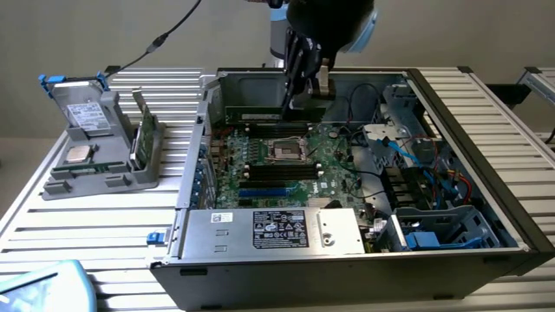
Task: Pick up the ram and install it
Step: 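Pick up the ram and move it above insertion slot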
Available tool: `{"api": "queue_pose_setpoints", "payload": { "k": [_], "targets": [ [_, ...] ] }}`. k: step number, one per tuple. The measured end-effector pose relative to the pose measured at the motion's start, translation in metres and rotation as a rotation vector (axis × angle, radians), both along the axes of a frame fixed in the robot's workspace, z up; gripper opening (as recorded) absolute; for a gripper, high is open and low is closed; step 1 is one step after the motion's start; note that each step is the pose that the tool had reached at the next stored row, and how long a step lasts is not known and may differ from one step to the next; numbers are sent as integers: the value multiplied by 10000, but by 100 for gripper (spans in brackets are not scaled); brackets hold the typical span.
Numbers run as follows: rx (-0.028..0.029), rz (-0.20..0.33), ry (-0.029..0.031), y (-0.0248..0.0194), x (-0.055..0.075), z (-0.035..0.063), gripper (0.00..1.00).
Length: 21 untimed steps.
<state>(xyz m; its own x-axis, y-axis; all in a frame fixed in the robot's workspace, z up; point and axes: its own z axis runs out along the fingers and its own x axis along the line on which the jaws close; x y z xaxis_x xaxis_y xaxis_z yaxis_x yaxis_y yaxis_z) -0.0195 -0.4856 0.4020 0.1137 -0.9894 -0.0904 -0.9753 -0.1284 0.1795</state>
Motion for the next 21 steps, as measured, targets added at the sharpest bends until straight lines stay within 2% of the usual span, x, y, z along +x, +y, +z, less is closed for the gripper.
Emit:
{"api": "queue_pose_setpoints", "payload": {
  "k": [1,2,6,9,16,21],
  "targets": [
    [-70,-12,-38,8,10,-2,14],
    [-111,-28,-76,17,19,-4,14],
    [-206,-90,-198,45,52,-14,14],
    [-218,-172,-254,57,70,-23,14],
    [-225,-458,-315,74,94,-58,14],
    [-224,-473,-317,175,94,-148,14]
  ]
}}
